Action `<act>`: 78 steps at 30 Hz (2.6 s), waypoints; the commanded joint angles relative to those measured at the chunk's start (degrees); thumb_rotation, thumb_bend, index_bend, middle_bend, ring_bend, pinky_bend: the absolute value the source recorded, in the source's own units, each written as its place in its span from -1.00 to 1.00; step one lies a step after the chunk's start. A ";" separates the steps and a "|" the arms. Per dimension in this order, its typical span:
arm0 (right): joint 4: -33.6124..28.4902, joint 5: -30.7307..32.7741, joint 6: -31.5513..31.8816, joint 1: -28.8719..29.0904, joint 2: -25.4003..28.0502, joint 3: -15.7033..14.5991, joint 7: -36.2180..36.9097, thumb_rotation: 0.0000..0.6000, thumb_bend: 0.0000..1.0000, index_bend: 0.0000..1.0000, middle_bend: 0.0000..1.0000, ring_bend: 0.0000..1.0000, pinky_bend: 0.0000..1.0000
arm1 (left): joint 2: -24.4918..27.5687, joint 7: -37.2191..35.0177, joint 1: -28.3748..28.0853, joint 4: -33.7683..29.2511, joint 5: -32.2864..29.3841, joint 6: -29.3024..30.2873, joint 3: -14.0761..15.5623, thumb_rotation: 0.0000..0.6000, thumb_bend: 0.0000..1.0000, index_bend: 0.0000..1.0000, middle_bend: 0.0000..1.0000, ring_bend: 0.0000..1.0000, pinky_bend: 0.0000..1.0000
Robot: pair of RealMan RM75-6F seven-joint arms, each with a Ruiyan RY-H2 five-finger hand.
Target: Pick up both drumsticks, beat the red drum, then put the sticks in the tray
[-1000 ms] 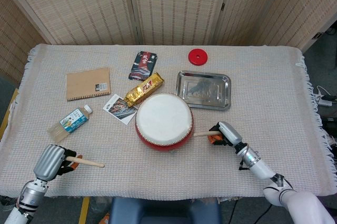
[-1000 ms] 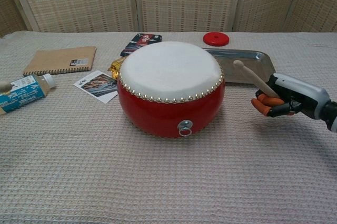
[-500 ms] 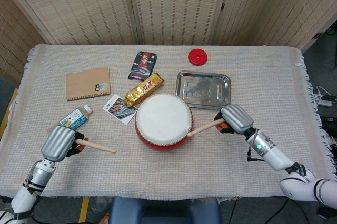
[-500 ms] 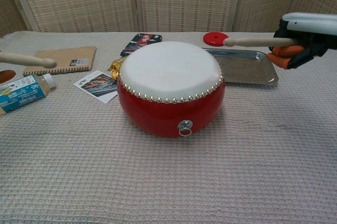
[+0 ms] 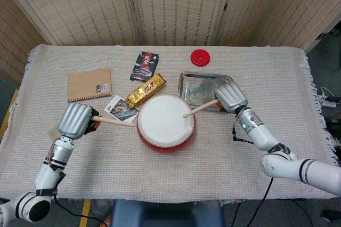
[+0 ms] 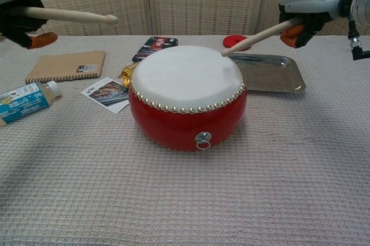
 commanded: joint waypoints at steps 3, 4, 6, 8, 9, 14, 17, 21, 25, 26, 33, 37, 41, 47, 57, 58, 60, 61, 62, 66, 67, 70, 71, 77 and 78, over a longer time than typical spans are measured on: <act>2.15 9.87 2.06 4.67 -5.12 -2.37 -11.61 1.00 0.54 1.00 1.00 1.00 1.00 | -2.08 3.44 -1.87 0.20 -2.15 0.00 -0.08 1.00 -0.11 1.00 1.00 1.00 1.00; 0.90 10.11 2.95 4.82 -4.64 -1.83 -11.81 1.00 0.54 1.00 1.00 1.00 1.00 | -3.06 4.46 -2.32 0.77 -2.56 0.12 0.17 1.00 -0.11 1.00 1.00 1.00 1.00; -1.94 9.65 4.30 4.65 -3.25 -0.18 -10.35 1.00 0.54 1.00 1.00 1.00 1.00 | -4.92 5.76 -2.99 1.91 -3.28 0.31 0.51 1.00 -0.11 1.00 1.00 1.00 1.00; -5.96 8.33 5.54 3.97 -0.83 2.36 -6.96 1.00 0.54 1.00 1.00 1.00 1.00 | -7.74 7.44 -3.94 3.76 -4.47 0.51 0.82 1.00 -0.11 1.00 1.00 1.00 1.00; -7.59 7.81 5.88 3.63 0.33 3.32 -5.55 1.00 0.54 1.00 1.00 1.00 1.00 | -9.10 8.20 -4.41 4.69 -5.06 0.50 0.96 1.00 -0.11 1.00 1.00 1.00 1.00; -12.50 6.88 7.09 2.65 4.86 5.34 -3.15 1.00 0.54 1.00 1.00 1.00 1.00 | -16.93 13.28 -7.31 10.57 -8.81 0.51 1.41 1.00 -0.11 1.00 1.00 1.00 1.00; -12.18 8.11 6.76 2.88 4.72 4.14 -4.80 1.00 0.54 1.00 1.00 1.00 1.00 | -19.91 18.61 -8.88 13.88 -10.74 0.20 2.65 1.00 -0.11 1.00 1.00 1.00 1.00; -9.42 10.05 5.48 3.44 2.42 1.21 -7.93 1.00 0.54 1.00 1.00 1.00 1.00 | -19.41 22.11 -9.14 12.55 -13.15 1.65 2.41 1.00 -0.11 1.00 1.00 1.00 1.00; -4.50 13.61 4.08 4.66 -1.15 -2.64 -13.20 1.00 0.54 1.00 1.00 1.00 1.00 | -16.59 17.97 -7.18 8.46 -10.65 6.17 0.83 1.00 -0.11 1.00 1.00 1.00 1.00; -3.52 14.49 3.92 4.94 -1.94 -3.31 -14.30 1.00 0.54 1.00 1.00 1.00 1.00 | -15.94 17.13 -6.86 7.50 -10.35 6.72 0.50 1.00 -0.11 1.00 1.00 1.00 1.00; -4.63 13.64 5.40 5.03 -2.38 -1.11 -12.06 1.00 0.54 1.00 1.00 1.00 1.00 | -15.91 17.28 -7.45 6.51 -10.92 6.40 0.66 1.00 -0.11 1.00 1.00 1.00 1.00; -10.33 9.67 6.87 3.79 1.92 2.63 -6.54 1.00 0.54 1.00 1.00 1.00 1.00 | -20.15 20.26 -9.35 10.90 -13.57 4.01 2.09 1.00 -0.11 1.00 1.00 1.00 1.00; -11.90 9.43 6.93 3.60 3.68 2.96 -6.17 1.00 0.54 1.00 1.00 1.00 1.00 | -22.76 24.03 -10.76 14.61 -15.19 3.35 3.08 1.00 -0.11 1.00 1.00 1.00 1.00; -5.54 13.28 4.12 4.82 -0.98 -0.78 -10.03 1.00 0.54 1.00 1.00 1.00 1.00 | -19.60 21.43 -9.51 10.63 -12.76 7.66 1.05 1.00 -0.11 1.00 1.00 1.00 1.00; -2.52 12.18 4.94 5.27 -5.12 0.46 -8.49 1.00 0.54 1.00 1.00 1.00 1.00 | -18.59 22.48 -10.16 8.67 -13.16 6.64 1.66 1.00 -0.05 1.00 1.00 1.00 1.00; -4.55 10.59 5.42 4.83 -3.64 1.70 -6.60 1.00 0.54 1.00 1.00 1.00 1.00 | -19.57 23.01 -10.57 9.88 -13.90 5.71 2.15 1.00 -0.02 1.00 1.00 1.00 1.00; -7.25 8.78 6.07 4.31 -1.44 2.93 -4.92 1.00 0.54 1.00 1.00 1.00 1.00 | -21.05 23.92 -11.17 11.78 -15.18 4.36 2.81 1.00 0.04 1.00 1.00 1.00 1.00; -8.68 8.08 6.46 4.08 -0.18 3.46 -4.38 1.00 0.54 1.00 1.00 1.00 1.00 | -21.91 24.44 -11.53 12.89 -16.14 3.59 3.02 1.00 0.09 1.00 1.00 1.00 1.00; -9.50 7.88 6.65 3.94 0.60 3.70 -4.15 1.00 0.54 1.00 1.00 1.00 1.00 | -22.37 24.77 -11.76 13.53 -16.78 3.17 3.06 1.00 0.15 1.00 1.00 1.00 1.00; -10.33 8.31 6.66 3.85 1.64 3.70 -4.36 1.00 0.54 1.00 1.00 1.00 1.00 | -22.81 24.91 -12.05 14.00 -17.29 3.25 2.80 1.00 0.26 1.00 1.00 1.00 1.00; -10.30 8.41 6.63 3.86 1.66 3.64 -4.45 1.00 0.54 1.00 1.00 1.00 1.00 | -22.79 24.87 -12.05 13.96 -17.23 3.36 2.75 1.00 0.28 1.00 1.00 1.00 1.00; -6.64 11.38 4.09 4.35 -0.71 0.53 -7.12 1.00 0.54 1.00 1.00 1.00 1.00 | -21.17 23.71 -11.64 11.27 -14.15 6.64 1.75 1.00 0.29 1.00 1.00 1.00 1.00; -3.49 12.83 2.94 4.89 -3.02 -0.63 -8.33 1.00 0.54 1.00 1.00 1.00 1.00 | -19.97 23.39 -11.18 9.24 -12.65 7.91 1.80 1.00 0.29 1.00 1.00 1.00 1.00; 4.89 17.05 1.41 6.68 -9.81 -3.60 -13.07 1.00 0.54 1.00 1.00 1.00 1.00 | -17.79 23.89 -10.51 4.66 -10.30 9.61 2.49 1.00 0.29 1.00 1.00 1.00 1.00; 4.76 17.01 1.67 6.82 -9.91 -3.51 -13.29 1.00 0.54 1.00 1.00 1.00 1.00 | -18.07 24.18 -10.64 4.82 -10.56 9.42 2.56 1.00 0.28 1.00 1.00 1.00 1.00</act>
